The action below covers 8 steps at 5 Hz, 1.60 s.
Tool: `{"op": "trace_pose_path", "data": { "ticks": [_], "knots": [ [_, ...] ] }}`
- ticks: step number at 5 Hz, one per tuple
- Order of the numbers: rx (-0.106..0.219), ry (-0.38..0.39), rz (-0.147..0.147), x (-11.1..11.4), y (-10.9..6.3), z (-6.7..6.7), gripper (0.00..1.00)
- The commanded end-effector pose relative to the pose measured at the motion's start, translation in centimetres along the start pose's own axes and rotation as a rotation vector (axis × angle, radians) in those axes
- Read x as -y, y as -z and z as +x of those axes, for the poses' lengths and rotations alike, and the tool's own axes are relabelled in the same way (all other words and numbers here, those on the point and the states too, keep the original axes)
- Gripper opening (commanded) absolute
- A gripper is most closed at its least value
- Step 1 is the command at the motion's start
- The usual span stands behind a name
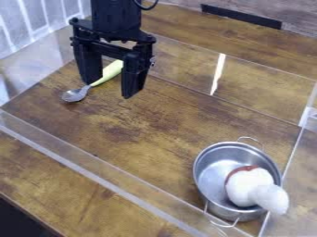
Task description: Remove the mushroom from the silver pot and put it on the table
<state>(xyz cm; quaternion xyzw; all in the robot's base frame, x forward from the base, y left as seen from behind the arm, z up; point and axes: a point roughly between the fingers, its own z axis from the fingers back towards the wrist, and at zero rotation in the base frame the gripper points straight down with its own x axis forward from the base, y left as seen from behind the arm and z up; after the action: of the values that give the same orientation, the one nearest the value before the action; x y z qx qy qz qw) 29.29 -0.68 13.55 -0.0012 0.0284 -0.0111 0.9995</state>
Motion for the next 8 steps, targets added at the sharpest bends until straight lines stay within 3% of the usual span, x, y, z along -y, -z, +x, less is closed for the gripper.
{"op": "trace_pose_path", "data": {
  "ticks": [1,2,5,6,7,8],
  "knots": [
    [-0.033,-0.027,-0.007,0.6,1.2,-0.2,1.00],
    [-0.035,-0.128,-0.021,3.2,2.0,0.0,1.00],
    [0.037,-0.487,-0.129,14.6,2.5,0.9,1.00],
    [0.048,-0.595,-0.156,15.1,3.0,1.3,1.00],
    [0.058,-0.658,-0.162,15.1,3.8,1.8,1.00],
    [0.064,-0.676,-0.167,14.8,4.5,2.2,1.00]
  ]
}}
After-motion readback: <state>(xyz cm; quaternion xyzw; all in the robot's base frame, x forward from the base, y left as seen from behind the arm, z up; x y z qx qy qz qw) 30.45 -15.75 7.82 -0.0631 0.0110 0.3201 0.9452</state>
